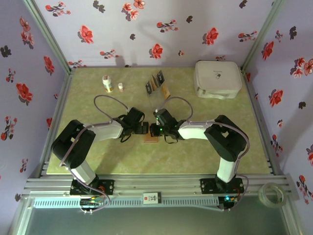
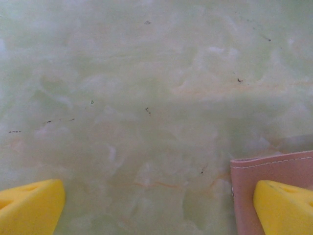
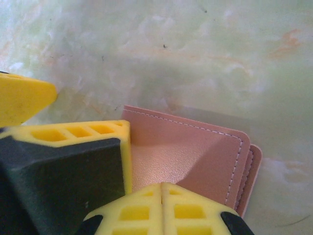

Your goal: Put the credit cards into the card holder

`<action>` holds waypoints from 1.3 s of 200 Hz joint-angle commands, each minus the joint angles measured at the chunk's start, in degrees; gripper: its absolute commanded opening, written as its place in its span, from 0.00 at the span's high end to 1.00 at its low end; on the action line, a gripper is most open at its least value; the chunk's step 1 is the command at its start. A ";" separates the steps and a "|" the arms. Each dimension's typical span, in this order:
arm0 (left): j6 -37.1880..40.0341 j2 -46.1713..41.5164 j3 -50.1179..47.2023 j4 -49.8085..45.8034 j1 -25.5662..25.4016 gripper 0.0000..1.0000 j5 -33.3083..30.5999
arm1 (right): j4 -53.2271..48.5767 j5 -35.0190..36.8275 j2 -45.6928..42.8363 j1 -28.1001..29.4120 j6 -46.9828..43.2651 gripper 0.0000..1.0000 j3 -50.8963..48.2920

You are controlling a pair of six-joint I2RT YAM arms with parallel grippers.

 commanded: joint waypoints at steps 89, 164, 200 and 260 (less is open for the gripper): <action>-2.63 1.99 -1.22 -3.47 -0.08 0.00 -0.51 | 16.66 11.19 8.23 5.49 -1.76 1.00 -21.60; -3.39 2.36 0.06 -4.60 -0.07 0.00 -1.01 | 25.71 11.32 12.68 6.09 0.10 1.00 -25.24; -2.27 1.20 2.39 -6.19 0.56 0.00 -1.13 | 13.56 11.46 4.81 6.05 -2.45 0.69 -20.37; 1.36 -6.79 7.40 -9.89 8.60 0.00 0.65 | -9.56 10.73 -8.49 5.61 -7.51 0.17 -2.57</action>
